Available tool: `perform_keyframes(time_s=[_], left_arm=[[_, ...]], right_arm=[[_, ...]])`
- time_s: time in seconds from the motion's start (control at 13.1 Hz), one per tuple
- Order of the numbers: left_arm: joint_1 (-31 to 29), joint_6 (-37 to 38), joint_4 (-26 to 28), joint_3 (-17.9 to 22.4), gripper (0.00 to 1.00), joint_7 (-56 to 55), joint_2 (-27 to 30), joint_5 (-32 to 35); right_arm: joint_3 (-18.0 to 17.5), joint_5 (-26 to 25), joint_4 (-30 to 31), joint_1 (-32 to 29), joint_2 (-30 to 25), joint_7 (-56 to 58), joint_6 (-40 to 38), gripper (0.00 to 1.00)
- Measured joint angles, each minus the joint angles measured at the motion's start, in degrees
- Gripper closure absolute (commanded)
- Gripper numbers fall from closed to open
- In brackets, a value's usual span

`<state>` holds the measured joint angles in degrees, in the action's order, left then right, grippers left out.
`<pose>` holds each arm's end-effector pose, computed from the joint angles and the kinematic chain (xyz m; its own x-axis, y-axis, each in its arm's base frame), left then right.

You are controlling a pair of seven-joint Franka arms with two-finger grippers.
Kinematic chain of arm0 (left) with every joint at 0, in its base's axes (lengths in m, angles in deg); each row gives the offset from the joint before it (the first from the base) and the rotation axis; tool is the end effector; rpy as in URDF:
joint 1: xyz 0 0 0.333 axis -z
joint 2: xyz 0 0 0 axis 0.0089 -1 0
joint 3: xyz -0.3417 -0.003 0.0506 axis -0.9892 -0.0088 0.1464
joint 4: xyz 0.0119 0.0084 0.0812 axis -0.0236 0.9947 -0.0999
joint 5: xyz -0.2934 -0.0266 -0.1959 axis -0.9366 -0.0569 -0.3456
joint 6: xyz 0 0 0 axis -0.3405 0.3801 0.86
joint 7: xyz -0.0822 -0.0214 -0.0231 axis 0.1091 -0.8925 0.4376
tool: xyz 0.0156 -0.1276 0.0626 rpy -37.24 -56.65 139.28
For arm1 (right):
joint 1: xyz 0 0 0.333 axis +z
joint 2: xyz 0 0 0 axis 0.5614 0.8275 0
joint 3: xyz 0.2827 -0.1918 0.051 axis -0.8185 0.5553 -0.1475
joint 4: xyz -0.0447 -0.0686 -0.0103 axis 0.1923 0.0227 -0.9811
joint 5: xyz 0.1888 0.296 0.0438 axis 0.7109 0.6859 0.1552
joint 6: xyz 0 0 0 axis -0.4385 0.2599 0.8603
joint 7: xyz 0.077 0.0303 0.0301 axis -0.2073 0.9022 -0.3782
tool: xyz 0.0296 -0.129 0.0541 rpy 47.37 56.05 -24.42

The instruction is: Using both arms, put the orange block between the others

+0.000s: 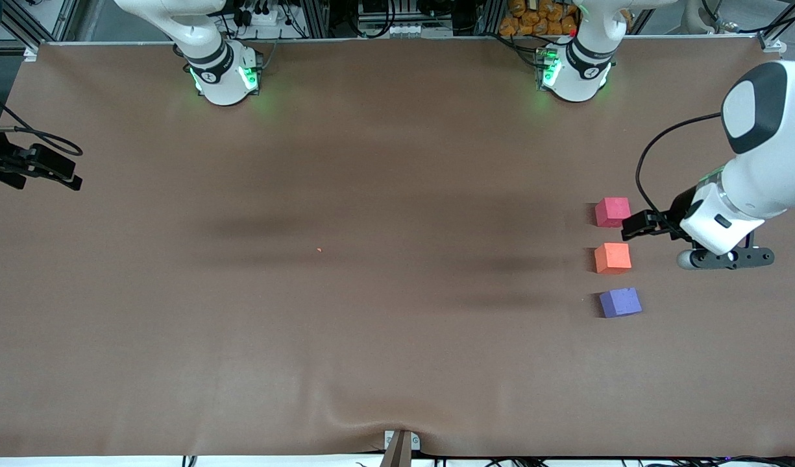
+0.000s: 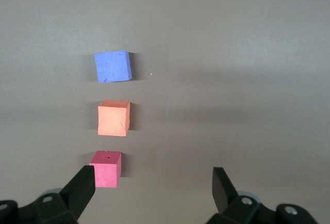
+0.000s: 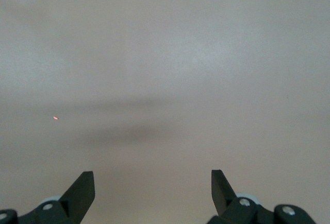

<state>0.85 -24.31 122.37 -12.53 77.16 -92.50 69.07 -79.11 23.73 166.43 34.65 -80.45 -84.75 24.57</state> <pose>0.5786 -0.0740 0.5056 0.9986 0.0319 -0.0433 0.0351 -0.9965 0.0752 0.5203 -0.0254 0.6134 0.9990 -0.0445 -0.0041 -0.0446 -0.9989 -0.0167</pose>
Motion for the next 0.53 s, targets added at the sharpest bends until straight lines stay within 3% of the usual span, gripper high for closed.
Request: perform_keyframes(time_s=[0.31, 0.53], left_arm=[[-0.66, 2.13, -2.23, 0.51, 0.00, 0.00, 0.02, 0.00], [-0.65, 6.71, -7.20, 0.65, 0.00, 0.07, 0.10, 2.08]], right_arm=[[0.00, 0.00, 0.01, 0.00, 0.00, 0.00, 0.02, 0.00], [-0.01, 0.00, 0.03, 0.02, 0.01, 0.00, 0.02, 0.00]])
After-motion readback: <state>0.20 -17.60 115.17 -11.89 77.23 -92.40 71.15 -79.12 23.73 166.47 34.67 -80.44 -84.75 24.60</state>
